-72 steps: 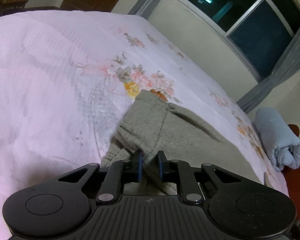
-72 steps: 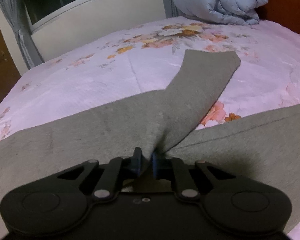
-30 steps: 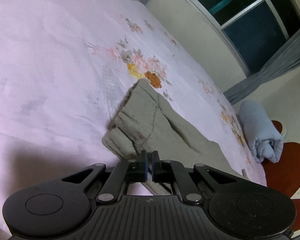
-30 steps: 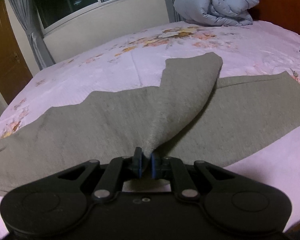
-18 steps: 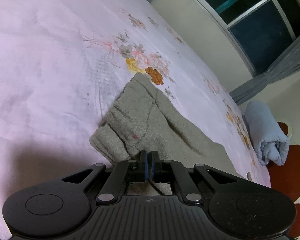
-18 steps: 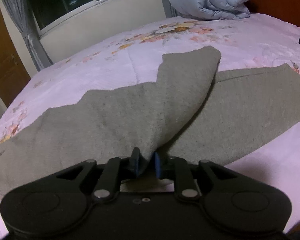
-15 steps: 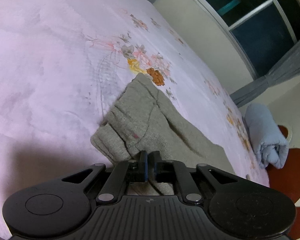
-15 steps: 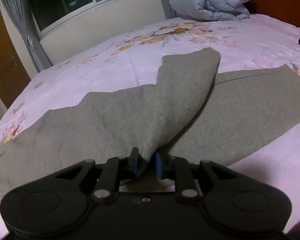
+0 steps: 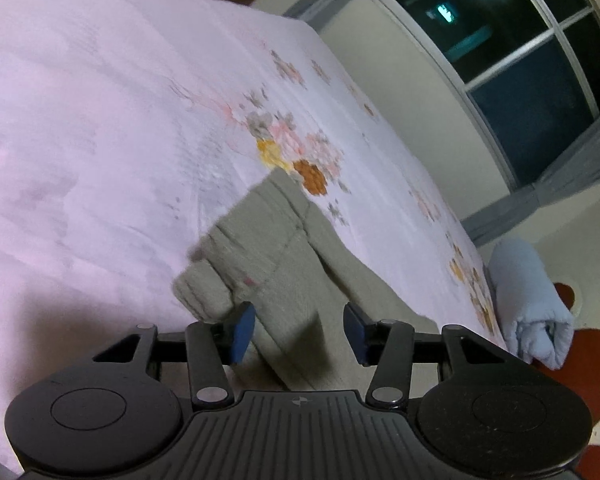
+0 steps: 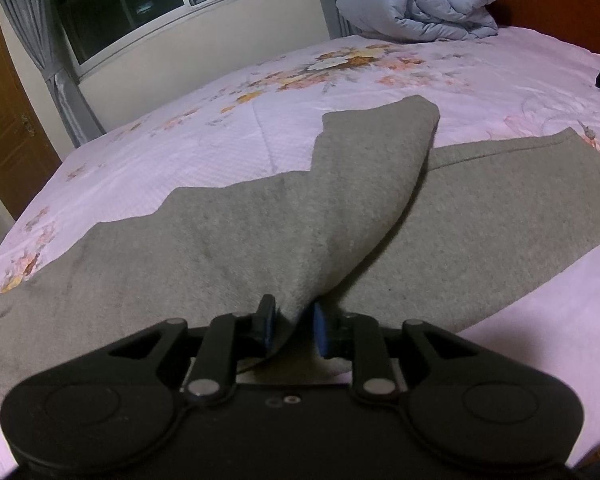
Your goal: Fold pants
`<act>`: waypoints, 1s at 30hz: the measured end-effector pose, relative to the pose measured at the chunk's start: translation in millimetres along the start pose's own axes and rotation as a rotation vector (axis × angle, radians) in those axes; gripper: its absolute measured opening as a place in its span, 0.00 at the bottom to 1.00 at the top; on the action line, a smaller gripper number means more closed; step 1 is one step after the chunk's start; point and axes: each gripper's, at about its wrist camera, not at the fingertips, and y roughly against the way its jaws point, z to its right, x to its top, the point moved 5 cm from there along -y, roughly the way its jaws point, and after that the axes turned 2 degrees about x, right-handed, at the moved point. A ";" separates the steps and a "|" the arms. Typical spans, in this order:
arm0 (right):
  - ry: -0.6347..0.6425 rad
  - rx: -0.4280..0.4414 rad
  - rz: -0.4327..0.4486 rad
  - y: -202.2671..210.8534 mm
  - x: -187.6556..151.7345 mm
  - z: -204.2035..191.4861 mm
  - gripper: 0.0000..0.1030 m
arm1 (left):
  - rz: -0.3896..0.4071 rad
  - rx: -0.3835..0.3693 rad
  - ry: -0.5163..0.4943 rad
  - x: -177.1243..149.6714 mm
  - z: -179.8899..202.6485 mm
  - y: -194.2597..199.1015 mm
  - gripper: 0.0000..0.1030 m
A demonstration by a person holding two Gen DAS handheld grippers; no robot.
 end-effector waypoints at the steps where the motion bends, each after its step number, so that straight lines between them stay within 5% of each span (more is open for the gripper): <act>1: -0.001 0.002 0.000 0.1 0.1 0.5 0.13 | 0.013 0.009 0.013 1.3 -3.7 2.9 0.48; 9: -0.015 -0.011 -0.022 -10.7 -0.7 1.8 0.15 | -0.031 0.021 0.018 12.7 -9.4 -24.3 0.48; 10: -0.018 -0.014 -0.026 -12.7 -0.4 1.8 0.15 | -0.036 0.023 0.008 14.2 -8.4 -26.2 0.41; 11: -0.023 -0.009 -0.027 -14.0 -0.1 2.2 0.11 | -0.042 0.036 -0.004 15.0 -7.8 -27.2 0.21; 14: -0.056 0.041 -0.042 -16.4 0.0 4.8 0.00 | -0.060 0.014 -0.012 16.8 -11.0 -24.6 0.20; 23: -0.050 0.081 0.028 1.6 8.6 0.8 0.00 | -0.039 -0.037 -0.031 21.5 -6.8 -9.2 0.18; 30: -0.066 0.057 -0.035 -14.9 -9.8 13.0 0.00 | -0.078 -0.014 0.006 10.2 -31.4 -17.9 0.18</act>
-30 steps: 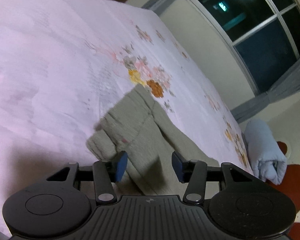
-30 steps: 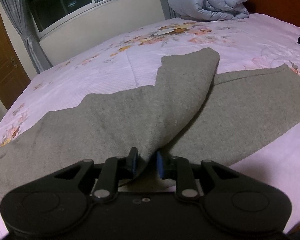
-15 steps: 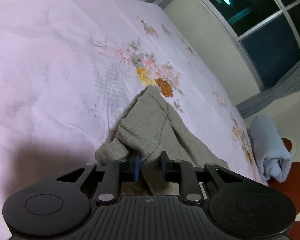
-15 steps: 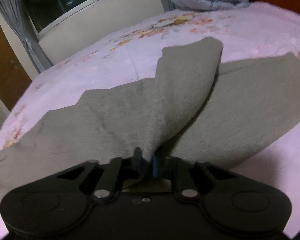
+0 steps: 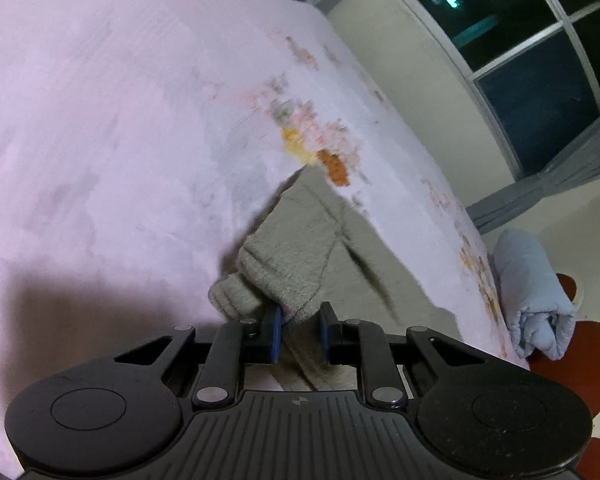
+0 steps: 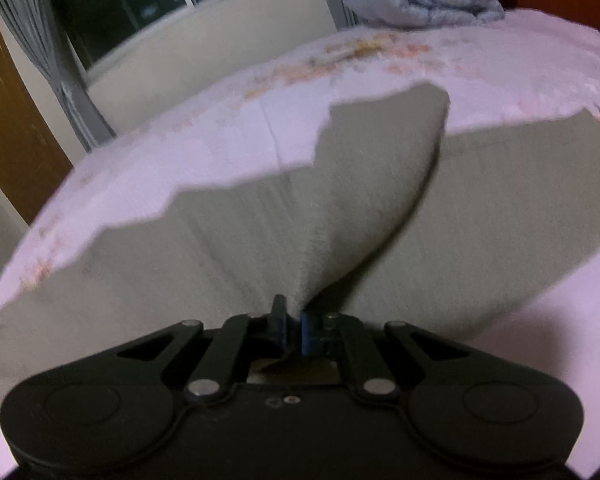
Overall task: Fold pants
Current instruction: 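Open both tools to release the sweatpants and pull back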
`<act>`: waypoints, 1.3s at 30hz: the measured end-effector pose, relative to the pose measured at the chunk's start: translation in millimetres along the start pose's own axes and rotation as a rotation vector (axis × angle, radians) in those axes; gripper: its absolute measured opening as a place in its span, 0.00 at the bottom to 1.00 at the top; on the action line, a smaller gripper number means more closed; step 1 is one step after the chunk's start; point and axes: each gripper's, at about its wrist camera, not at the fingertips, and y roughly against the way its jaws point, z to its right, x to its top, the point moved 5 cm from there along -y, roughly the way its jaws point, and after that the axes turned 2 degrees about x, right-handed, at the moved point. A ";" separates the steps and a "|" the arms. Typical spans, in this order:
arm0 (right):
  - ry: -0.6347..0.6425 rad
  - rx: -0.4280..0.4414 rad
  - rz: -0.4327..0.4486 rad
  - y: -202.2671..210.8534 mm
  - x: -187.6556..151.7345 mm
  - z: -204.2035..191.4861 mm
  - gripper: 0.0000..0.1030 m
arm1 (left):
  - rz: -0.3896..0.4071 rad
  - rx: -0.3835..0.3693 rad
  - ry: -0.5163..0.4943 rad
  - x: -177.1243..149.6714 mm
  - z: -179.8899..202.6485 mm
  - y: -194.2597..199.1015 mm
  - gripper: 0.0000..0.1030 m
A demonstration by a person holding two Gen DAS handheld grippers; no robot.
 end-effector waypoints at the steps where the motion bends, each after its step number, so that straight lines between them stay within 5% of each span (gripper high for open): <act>1: -0.004 0.002 0.006 0.1 -2.3 1.4 0.00 | -0.001 -0.001 0.010 -0.5 -2.0 -1.4 0.18; 7: 0.005 -0.011 0.012 1.4 0.2 -0.1 0.00 | 0.019 0.035 -0.042 -1.7 7.1 0.1 0.20; 9: -0.037 0.012 0.007 -0.4 -1.1 8.8 0.00 | 0.022 0.048 -0.041 -2.7 5.6 4.0 0.31; 11: -0.025 -0.015 0.043 13.9 5.5 13.0 0.17 | 0.070 0.138 -0.081 -3.0 7.6 21.0 0.57; 13: -0.002 -0.038 0.112 35.5 17.0 19.3 0.27 | 0.125 0.178 -0.147 -3.2 17.5 40.9 0.57; 18: 0.051 -0.080 0.199 58.8 54.6 31.5 0.32 | 0.142 0.194 -0.322 -31.2 78.2 47.1 0.62; 23: 0.075 -0.087 0.236 58.5 89.2 35.5 0.56 | 0.061 0.099 -0.463 -90.6 161.2 -5.0 0.69; 27: 0.153 -0.089 0.194 39.9 117.8 34.7 0.55 | 0.019 0.071 -0.539 -127.9 209.2 -44.2 0.69; 31: 0.215 -0.128 0.150 16.1 141.7 34.9 0.55 | 0.094 0.214 -0.579 -138.0 224.2 -63.4 0.69; 36: 0.289 -0.148 0.132 -18.1 156.4 24.9 0.57 | 0.139 0.345 -0.516 -112.9 198.9 -66.7 0.69; 39: 0.328 -0.166 0.121 -44.6 161.8 13.3 0.73 | 0.173 0.398 -0.479 -95.0 184.3 -66.2 0.69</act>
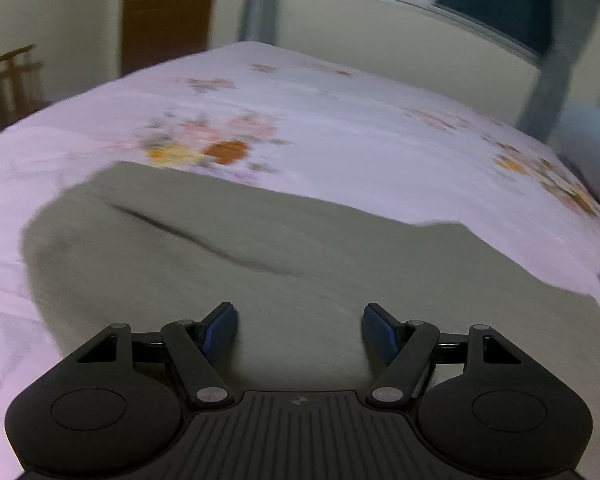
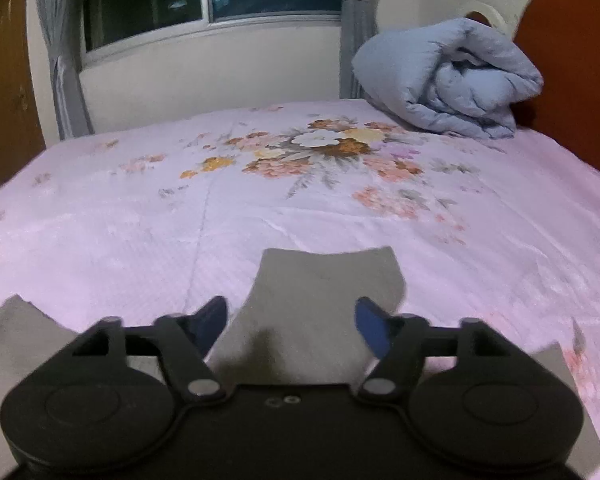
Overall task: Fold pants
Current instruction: 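Open both tools to release the sweatpants and pull back, then grasp a corner of the grey sweatpants with the right tool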
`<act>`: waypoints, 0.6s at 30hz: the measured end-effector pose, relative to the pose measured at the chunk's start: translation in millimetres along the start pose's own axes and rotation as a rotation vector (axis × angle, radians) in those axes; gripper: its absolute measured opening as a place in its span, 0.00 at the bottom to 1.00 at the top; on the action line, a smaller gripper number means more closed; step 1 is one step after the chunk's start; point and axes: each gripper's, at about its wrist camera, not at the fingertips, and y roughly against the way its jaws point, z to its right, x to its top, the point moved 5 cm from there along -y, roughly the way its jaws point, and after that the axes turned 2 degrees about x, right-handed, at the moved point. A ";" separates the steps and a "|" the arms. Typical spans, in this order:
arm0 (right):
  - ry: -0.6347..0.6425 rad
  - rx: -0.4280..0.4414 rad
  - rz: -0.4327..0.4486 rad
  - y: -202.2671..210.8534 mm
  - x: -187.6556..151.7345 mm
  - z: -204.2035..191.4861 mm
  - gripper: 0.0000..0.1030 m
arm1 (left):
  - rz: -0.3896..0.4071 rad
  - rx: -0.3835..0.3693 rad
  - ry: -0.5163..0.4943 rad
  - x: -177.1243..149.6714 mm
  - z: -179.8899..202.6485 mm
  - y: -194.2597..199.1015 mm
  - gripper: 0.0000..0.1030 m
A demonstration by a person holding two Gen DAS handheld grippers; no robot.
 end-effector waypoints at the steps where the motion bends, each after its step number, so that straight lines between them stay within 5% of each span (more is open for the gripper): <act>1: 0.013 0.004 -0.007 -9.9 3.4 -5.3 0.74 | 0.005 0.031 0.013 3.7 -6.7 -2.3 0.69; 4: 0.070 -0.023 -0.016 -36.2 16.0 -19.7 0.71 | 0.012 0.098 0.057 14.0 -25.4 -9.9 0.69; 10: 0.170 -0.091 -0.150 -101.3 28.1 -33.2 0.39 | 0.000 0.171 0.108 27.0 -47.1 -26.7 0.70; 18: 0.265 -0.207 -0.271 -144.0 14.0 -37.2 0.39 | -0.003 0.190 0.076 27.2 -49.6 -36.7 0.73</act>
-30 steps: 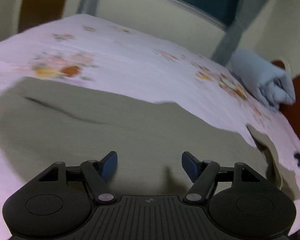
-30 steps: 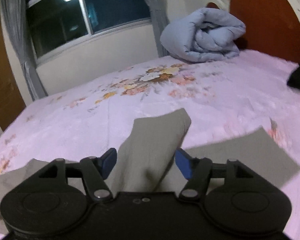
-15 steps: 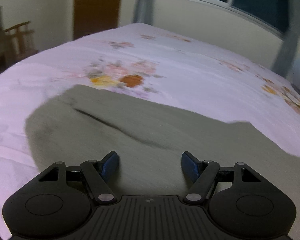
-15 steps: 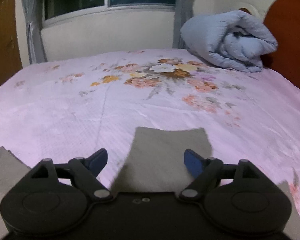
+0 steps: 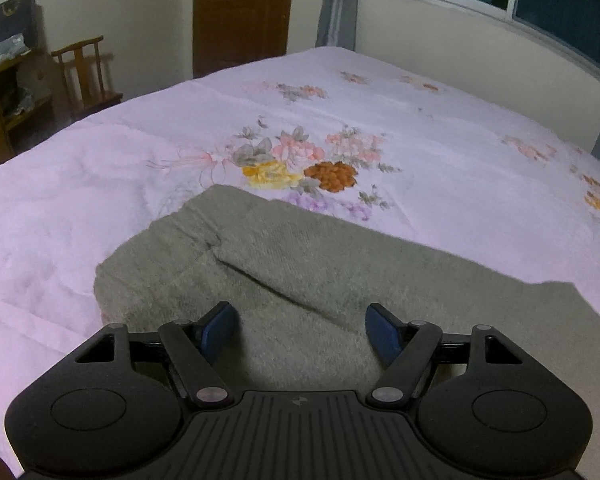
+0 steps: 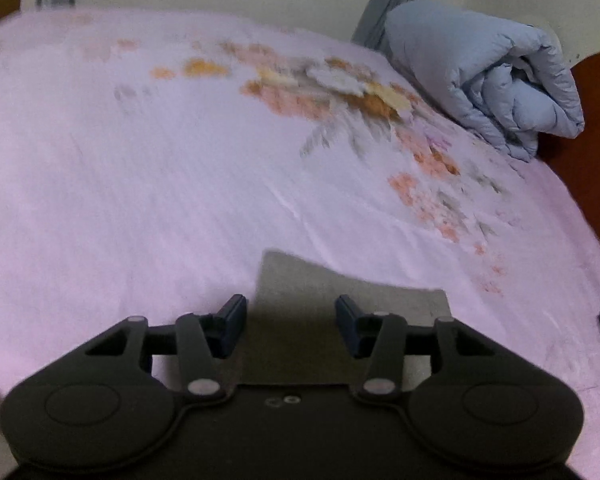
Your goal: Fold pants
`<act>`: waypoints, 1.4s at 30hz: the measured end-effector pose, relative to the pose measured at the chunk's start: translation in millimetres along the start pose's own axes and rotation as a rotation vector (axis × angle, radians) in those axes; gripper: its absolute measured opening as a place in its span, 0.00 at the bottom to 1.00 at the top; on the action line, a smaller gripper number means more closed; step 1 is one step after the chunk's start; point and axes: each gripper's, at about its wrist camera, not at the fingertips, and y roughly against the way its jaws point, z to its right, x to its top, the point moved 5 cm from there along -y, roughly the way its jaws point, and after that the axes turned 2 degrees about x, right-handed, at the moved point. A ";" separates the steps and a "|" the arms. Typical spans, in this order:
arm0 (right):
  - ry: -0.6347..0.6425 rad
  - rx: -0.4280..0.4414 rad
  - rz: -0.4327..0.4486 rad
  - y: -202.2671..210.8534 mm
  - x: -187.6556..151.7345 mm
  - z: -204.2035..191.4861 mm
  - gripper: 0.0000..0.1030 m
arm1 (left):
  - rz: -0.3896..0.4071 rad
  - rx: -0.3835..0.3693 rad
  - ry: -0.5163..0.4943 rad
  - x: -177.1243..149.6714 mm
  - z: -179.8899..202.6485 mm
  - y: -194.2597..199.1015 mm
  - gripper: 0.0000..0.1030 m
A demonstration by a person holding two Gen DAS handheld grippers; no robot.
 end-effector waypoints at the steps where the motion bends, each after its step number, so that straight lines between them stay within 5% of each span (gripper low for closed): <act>1: 0.001 0.003 -0.003 -3.2 -1.2 0.1 0.38 | 0.001 -0.003 -0.006 -1.2 0.2 0.0 0.74; 3: -0.008 0.034 -0.002 -4.1 -3.0 2.7 0.28 | 0.001 -0.007 -0.020 -3.6 0.8 -0.3 0.75; 4: -0.025 0.057 -0.004 -3.4 -2.9 4.8 0.03 | 0.000 -0.009 -0.025 -4.4 0.9 -0.9 0.76; 5: -0.044 0.066 0.003 -0.2 -3.0 8.6 0.00 | -0.002 -0.012 -0.031 -5.6 0.8 -1.4 0.76; 13: -0.167 0.089 0.164 69.2 -14.8 59.2 0.00 | 0.001 -0.026 -0.105 -15.7 4.1 -2.8 0.79; 23: -0.356 0.049 0.290 153.6 -69.3 152.9 0.00 | 0.017 -0.047 -0.162 -20.2 9.5 11.2 0.81; 29: -0.415 0.034 0.327 174.4 -102.1 180.9 0.00 | 0.020 -0.219 -0.176 -35.2 24.4 37.5 0.81; 42: -0.576 0.052 0.339 184.9 -164.3 220.9 0.00 | -0.028 -0.205 -0.250 -47.8 31.0 37.8 0.81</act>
